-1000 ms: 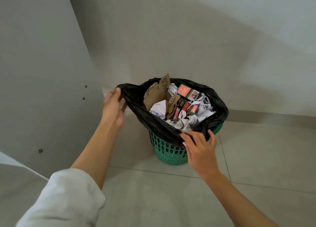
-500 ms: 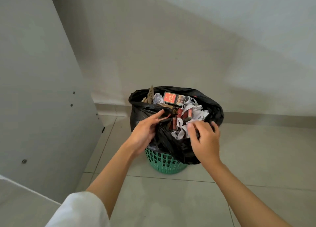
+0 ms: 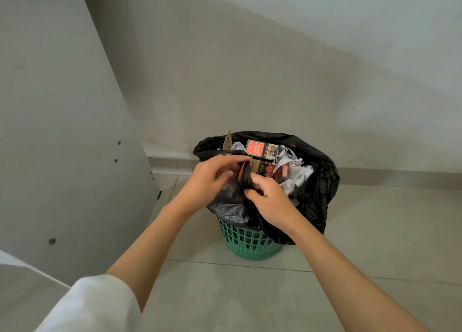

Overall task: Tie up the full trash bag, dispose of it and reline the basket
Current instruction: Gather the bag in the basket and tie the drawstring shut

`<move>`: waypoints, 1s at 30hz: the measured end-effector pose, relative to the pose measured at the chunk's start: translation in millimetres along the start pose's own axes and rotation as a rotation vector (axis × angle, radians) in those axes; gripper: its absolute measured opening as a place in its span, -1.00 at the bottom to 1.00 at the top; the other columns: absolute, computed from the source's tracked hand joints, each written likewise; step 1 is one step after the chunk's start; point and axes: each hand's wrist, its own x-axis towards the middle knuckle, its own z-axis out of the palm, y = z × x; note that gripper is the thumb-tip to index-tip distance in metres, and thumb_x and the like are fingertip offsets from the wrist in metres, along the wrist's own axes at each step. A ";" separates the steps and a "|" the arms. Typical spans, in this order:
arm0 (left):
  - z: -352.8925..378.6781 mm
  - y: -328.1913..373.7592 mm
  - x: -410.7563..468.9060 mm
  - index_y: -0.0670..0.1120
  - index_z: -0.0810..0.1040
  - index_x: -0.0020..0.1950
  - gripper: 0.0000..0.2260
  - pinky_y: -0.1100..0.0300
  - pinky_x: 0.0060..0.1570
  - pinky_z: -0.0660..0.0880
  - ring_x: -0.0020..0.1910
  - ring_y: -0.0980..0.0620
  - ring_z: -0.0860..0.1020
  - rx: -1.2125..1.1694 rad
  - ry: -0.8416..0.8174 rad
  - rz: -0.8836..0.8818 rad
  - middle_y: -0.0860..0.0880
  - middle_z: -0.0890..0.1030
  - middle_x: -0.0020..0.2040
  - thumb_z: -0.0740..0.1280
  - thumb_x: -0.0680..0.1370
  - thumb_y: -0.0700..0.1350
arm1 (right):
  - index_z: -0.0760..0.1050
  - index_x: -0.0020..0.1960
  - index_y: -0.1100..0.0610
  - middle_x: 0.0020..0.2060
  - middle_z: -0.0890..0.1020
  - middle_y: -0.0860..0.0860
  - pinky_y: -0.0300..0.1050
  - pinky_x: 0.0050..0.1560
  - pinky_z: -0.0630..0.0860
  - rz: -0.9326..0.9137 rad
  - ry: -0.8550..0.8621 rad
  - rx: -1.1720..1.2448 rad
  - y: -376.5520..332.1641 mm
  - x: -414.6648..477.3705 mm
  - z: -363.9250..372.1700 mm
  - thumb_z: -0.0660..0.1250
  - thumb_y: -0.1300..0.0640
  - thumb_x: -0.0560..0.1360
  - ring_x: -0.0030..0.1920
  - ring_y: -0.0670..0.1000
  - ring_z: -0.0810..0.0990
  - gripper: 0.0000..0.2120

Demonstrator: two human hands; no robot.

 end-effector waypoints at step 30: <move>-103.1 9.9 -13.9 -0.13 0.56 -0.19 -0.79 0.05 0.27 0.43 0.22 -0.06 0.56 -1.027 0.061 -0.311 -0.14 0.65 0.12 0.20 0.54 -0.09 | 0.54 -0.13 0.13 -0.23 0.47 -0.08 -0.15 -0.08 0.28 -0.244 -0.015 -0.262 -54.4 56.3 4.5 0.29 0.02 0.53 -0.06 -0.03 0.41 -0.81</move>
